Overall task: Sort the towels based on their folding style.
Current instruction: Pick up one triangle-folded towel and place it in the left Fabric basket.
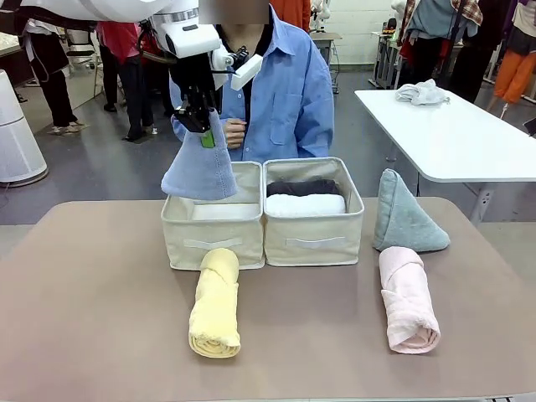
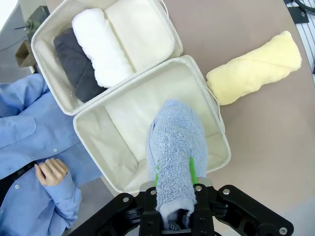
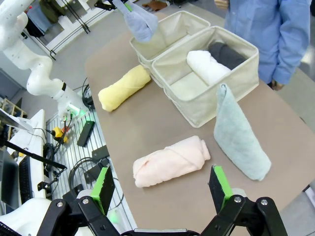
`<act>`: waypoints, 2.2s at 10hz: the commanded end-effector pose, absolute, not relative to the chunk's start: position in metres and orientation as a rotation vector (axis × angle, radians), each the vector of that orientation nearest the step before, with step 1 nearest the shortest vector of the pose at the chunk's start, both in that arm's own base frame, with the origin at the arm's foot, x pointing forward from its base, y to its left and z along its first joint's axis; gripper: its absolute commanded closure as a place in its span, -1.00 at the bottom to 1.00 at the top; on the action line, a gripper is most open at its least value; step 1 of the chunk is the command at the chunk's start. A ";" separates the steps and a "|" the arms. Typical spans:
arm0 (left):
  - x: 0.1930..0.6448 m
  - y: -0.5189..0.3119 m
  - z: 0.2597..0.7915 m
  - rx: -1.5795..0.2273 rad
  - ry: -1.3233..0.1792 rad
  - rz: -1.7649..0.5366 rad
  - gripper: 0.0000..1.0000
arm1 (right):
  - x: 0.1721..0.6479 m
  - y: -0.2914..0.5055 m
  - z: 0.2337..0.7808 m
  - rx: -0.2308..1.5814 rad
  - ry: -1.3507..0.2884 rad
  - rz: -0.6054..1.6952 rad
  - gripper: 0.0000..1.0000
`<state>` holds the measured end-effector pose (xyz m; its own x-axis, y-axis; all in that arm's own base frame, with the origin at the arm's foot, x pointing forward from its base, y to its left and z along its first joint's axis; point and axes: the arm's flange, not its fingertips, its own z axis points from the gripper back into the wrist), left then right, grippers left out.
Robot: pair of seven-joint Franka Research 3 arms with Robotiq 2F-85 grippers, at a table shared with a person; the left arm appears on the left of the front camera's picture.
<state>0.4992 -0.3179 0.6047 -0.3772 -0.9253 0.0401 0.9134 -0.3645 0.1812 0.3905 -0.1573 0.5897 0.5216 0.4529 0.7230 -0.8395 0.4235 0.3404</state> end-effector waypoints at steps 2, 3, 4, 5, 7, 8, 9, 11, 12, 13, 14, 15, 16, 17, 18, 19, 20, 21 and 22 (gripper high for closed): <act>0.510 -0.333 0.601 -0.021 -0.172 -1.733 0.65 | 0.387 -0.158 0.587 0.763 -0.595 0.886 -1.00; 0.515 -0.344 0.592 -0.023 -0.145 -1.698 0.65 | 0.387 -0.158 0.587 0.763 -0.595 0.886 -1.00; 0.520 -0.352 0.581 -0.015 -0.133 -1.665 0.65 | 0.387 -0.158 0.587 0.763 -0.595 0.886 -1.00; 0.522 -0.357 0.572 -0.006 -0.132 -1.667 0.65 | 0.387 -0.158 0.587 0.763 -0.595 0.886 -1.00; 0.525 -0.367 0.560 -0.009 -0.154 -1.690 0.65 | 0.387 -0.158 0.587 0.763 -0.595 0.886 -1.00; 0.522 -0.376 0.557 0.001 -0.176 -1.720 0.65 | 0.387 -0.158 0.587 0.763 -0.595 0.886 -1.00; 0.520 -0.384 0.554 0.010 -0.205 -1.746 0.65 | 0.387 -0.158 0.587 0.763 -0.595 0.886 -1.00; 0.521 -0.393 0.546 0.042 -0.214 -1.780 0.65 | 0.387 -0.158 0.587 0.763 -0.595 0.886 -1.00; 0.524 -0.392 0.536 0.045 -0.167 -1.777 0.65 | 0.387 -0.158 0.587 0.763 -0.595 0.886 -1.00; 0.528 -0.386 0.521 0.041 -0.122 -1.777 0.65 | 0.387 -0.158 0.587 0.763 -0.595 0.886 -1.00; 0.531 -0.381 0.506 0.025 -0.086 -1.790 0.65 | 0.387 -0.158 0.587 0.763 -0.595 0.886 -1.00; 0.533 -0.375 0.491 0.017 -0.050 -1.788 0.65 | 0.387 -0.158 0.587 0.763 -0.595 0.886 -1.00; 0.535 -0.369 0.479 0.017 -0.029 -1.806 0.65 | 0.387 -0.158 0.587 0.763 -0.595 0.886 -1.00; 0.535 -0.365 0.470 0.014 -0.015 -1.822 0.65 | 0.387 -0.158 0.587 0.763 -0.595 0.886 -1.00; 0.535 -0.363 0.463 0.020 -0.006 -1.834 0.65 | 0.387 -0.158 0.587 0.763 -0.595 0.886 -1.00; 0.534 -0.363 0.459 0.019 -0.001 -1.846 0.65 | 0.387 -0.158 0.587 0.763 -0.595 0.886 -1.00; 0.533 -0.362 0.459 0.014 -0.003 -1.851 0.65 | 0.387 -0.158 0.587 0.763 -0.595 0.886 -1.00; 0.533 -0.361 0.459 0.012 0.002 -1.858 -0.04 | 0.387 -0.158 0.587 0.763 -0.595 0.886 -1.00; 0.533 -0.361 0.459 0.012 0.003 -1.866 -0.46 | 0.387 -0.158 0.587 0.763 -0.595 0.886 -1.00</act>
<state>0.5363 -0.3696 0.4568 -0.2680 -0.9634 0.0095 0.9634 -0.2680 -0.0065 0.3904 -0.1573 0.5897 0.5216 0.4529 0.7230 -0.8395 0.4235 0.3404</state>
